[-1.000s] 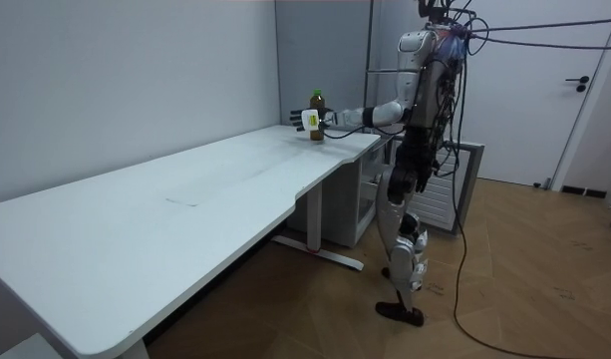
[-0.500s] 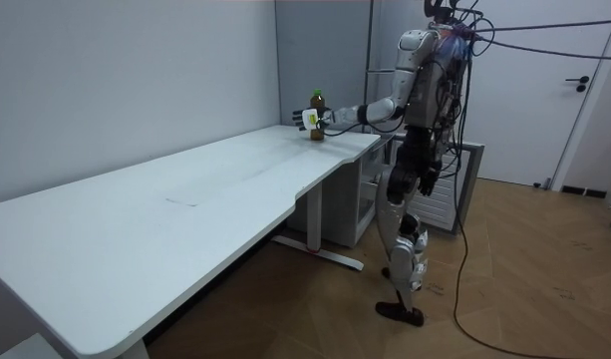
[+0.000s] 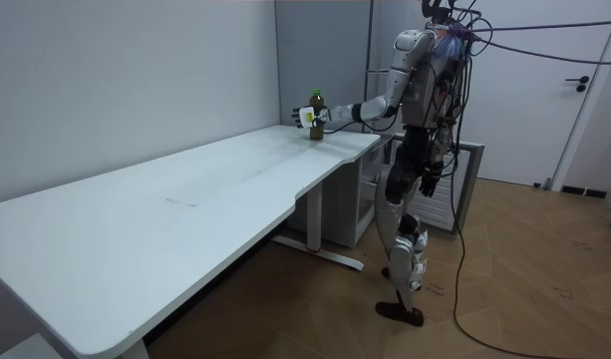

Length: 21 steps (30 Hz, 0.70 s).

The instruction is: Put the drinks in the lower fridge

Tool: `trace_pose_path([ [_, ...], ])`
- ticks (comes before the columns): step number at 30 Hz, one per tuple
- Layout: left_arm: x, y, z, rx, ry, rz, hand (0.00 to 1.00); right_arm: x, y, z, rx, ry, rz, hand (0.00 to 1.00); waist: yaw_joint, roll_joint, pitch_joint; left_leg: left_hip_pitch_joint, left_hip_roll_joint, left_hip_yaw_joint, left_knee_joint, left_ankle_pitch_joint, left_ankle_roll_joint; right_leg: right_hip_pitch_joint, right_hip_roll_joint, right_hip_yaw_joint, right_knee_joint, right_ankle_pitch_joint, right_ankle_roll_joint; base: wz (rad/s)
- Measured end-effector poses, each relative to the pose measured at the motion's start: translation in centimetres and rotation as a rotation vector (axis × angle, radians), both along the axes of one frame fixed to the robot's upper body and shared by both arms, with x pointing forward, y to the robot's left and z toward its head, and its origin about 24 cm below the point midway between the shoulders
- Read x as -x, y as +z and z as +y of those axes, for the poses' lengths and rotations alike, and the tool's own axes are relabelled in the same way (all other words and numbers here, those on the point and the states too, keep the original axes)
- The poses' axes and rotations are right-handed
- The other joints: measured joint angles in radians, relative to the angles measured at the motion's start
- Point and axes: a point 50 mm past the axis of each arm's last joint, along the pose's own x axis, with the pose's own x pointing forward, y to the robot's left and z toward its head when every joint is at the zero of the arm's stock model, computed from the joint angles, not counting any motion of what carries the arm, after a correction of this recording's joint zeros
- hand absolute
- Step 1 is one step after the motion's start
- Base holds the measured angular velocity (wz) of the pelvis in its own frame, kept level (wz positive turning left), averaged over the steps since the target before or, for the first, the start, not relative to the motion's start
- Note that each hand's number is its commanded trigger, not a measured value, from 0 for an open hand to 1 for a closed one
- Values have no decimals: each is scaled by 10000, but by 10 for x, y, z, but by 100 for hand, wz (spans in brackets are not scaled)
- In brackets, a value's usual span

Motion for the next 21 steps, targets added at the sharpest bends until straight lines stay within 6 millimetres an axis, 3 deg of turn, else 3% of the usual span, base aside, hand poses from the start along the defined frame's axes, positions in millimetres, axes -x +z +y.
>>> trace_pose_path([
  [21, 0, 0, 4, -195, 316, 192, 100, -2, 0, -1, 47, 461, 48, 0, -166, 72, -19, -10, 97, 106, 3, -16, -27, -9, 19, 90, -13, 20, -35, 0],
])
